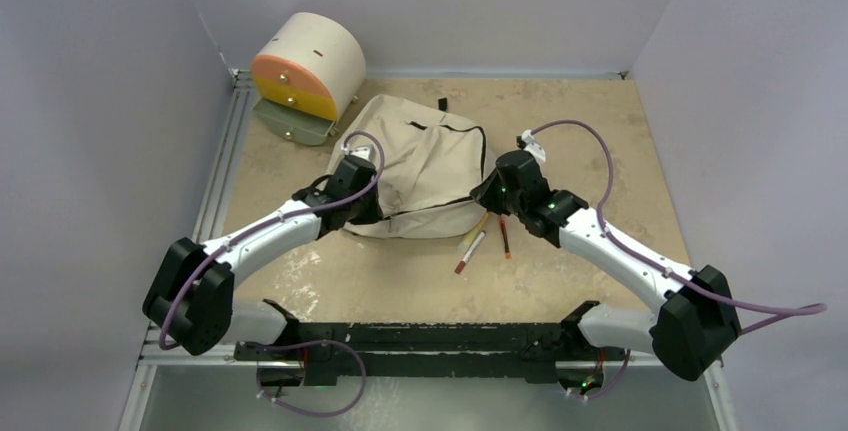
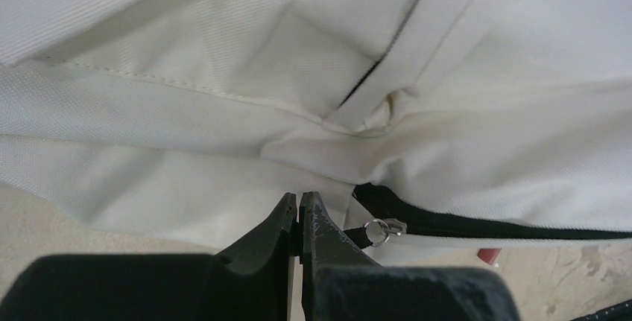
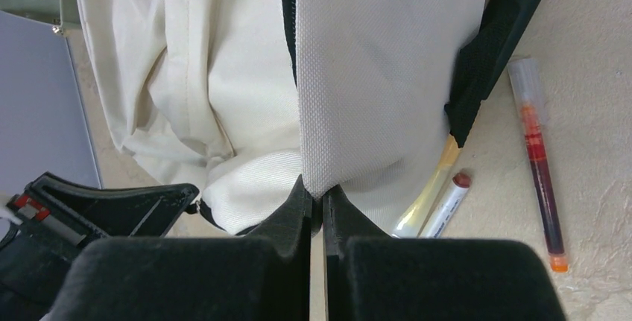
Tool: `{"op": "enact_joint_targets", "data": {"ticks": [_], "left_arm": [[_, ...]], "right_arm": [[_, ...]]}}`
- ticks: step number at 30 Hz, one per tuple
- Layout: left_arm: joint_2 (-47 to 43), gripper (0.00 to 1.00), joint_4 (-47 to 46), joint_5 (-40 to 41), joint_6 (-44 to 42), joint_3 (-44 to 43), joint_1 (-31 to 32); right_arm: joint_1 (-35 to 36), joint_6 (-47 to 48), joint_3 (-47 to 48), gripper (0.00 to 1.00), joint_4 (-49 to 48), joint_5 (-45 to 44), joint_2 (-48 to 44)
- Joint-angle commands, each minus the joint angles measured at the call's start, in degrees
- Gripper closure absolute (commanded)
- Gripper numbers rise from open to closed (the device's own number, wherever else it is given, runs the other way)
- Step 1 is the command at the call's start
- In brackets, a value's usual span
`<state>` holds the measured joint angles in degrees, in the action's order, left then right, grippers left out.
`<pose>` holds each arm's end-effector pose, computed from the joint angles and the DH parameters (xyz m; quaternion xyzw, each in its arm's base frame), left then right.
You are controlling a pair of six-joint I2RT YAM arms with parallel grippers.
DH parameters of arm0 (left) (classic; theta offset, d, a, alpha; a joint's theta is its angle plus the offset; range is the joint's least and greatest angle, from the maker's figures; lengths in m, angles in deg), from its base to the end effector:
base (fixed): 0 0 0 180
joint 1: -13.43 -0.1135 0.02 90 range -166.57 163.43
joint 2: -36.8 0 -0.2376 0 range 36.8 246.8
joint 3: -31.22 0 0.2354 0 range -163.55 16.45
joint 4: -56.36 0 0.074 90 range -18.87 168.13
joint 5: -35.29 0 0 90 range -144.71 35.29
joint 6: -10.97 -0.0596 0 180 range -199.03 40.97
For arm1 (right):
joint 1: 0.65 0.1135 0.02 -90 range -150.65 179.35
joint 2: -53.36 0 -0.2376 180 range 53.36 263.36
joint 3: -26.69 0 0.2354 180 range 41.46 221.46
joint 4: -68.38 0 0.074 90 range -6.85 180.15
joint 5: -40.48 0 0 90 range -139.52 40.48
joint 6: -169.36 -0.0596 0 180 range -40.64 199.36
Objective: Pack the student bag
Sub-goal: Zip the student bag at the center of the board.
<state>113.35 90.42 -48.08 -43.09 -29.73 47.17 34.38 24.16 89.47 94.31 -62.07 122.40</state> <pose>0.2347 -0.1485 0.1798 -0.0379 0.9365 -0.1521 0.3135 0.2374 0.1506 0.2393 0.2044 0.8475 0.2729 0.4069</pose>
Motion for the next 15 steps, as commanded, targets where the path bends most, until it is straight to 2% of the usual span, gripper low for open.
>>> {"op": "enact_joint_targets", "data": {"ticks": [1,6,10,12,15], "left_arm": [[1.21,1.0,7.11,5.61,0.89,0.55,-3.22],[0.78,1.0,6.18,4.46,0.53,0.44,-3.82],[-0.82,0.98,6.1,3.04,-0.85,-1.19,-3.81],[-1.97,0.86,7.26,3.31,-1.12,-2.55,-3.91],[-4.29,0.68,9.14,3.95,-1.3,-4.82,-3.89]], "right_arm": [[-1.8,2.03,2.89,1.0,0.3,-7.9,-2.79],[-1.8,4.18,2.61,1.0,-1.42,-4.76,-2.47],[-1.8,9.66,3.21,1.0,-4.93,4.29,-2.15],[-1.8,13.11,3.11,1.0,-7.78,7.35,-2.14],[-1.49,13.56,2.94,1.0,-9.76,13.63,-1.96]]}}
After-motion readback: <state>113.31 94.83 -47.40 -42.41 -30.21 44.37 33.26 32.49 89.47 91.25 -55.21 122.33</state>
